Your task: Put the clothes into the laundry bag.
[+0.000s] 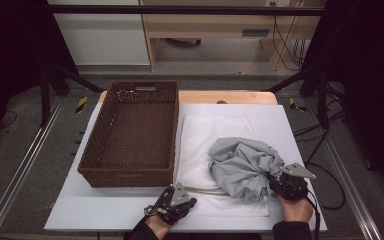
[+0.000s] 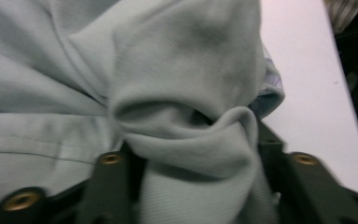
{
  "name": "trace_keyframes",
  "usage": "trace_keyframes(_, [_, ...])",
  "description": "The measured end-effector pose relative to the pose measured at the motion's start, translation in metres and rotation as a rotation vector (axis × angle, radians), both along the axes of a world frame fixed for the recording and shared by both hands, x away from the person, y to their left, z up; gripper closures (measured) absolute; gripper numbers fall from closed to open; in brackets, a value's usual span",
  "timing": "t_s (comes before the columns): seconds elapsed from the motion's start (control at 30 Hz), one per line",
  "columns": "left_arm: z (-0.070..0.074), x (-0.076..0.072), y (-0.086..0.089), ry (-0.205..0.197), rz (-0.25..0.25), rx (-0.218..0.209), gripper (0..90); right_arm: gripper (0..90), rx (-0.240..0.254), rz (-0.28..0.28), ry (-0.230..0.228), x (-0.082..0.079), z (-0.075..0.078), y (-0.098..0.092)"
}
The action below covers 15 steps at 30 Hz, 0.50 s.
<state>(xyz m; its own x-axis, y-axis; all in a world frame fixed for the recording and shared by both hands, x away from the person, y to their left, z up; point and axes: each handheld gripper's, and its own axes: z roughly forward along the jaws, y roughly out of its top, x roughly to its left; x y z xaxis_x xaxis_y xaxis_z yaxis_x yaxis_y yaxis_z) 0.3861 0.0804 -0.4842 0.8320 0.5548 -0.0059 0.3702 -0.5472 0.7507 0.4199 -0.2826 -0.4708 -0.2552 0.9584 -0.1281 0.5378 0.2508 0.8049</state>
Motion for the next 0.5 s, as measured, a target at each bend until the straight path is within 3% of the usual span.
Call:
trace_keyframes(0.1, [0.0,0.0,0.0,-0.001,0.0,0.003,89.5,34.5,-0.011,-0.024,-0.037,-0.008,0.01,0.0])
trace_keyframes(0.13, [0.0,0.0,0.0,-0.001,0.0,0.003,89.4,34.5,-0.011,-0.024,-0.037,-0.008,0.01,0.0])
trace_keyframes(0.17, [0.0,0.0,-0.001,0.0,-0.004,0.004,89.4,30.0,0.001,-0.026,-0.082,-0.017,0.024,0.001])
trace_keyframes(0.33, [0.001,0.0,-0.002,0.003,-0.002,0.012,89.3,23.5,0.073,0.03,-0.187,-0.035,0.059,0.014])
trace_keyframes(0.4, [0.001,0.001,-0.002,0.005,-0.003,0.017,89.3,21.6,0.098,0.087,-0.185,-0.04,0.068,0.028])
trace_keyframes(0.5, [0.001,0.0,-0.003,0.002,-0.009,0.023,89.2,19.7,0.131,0.179,-0.118,-0.038,0.067,0.053])
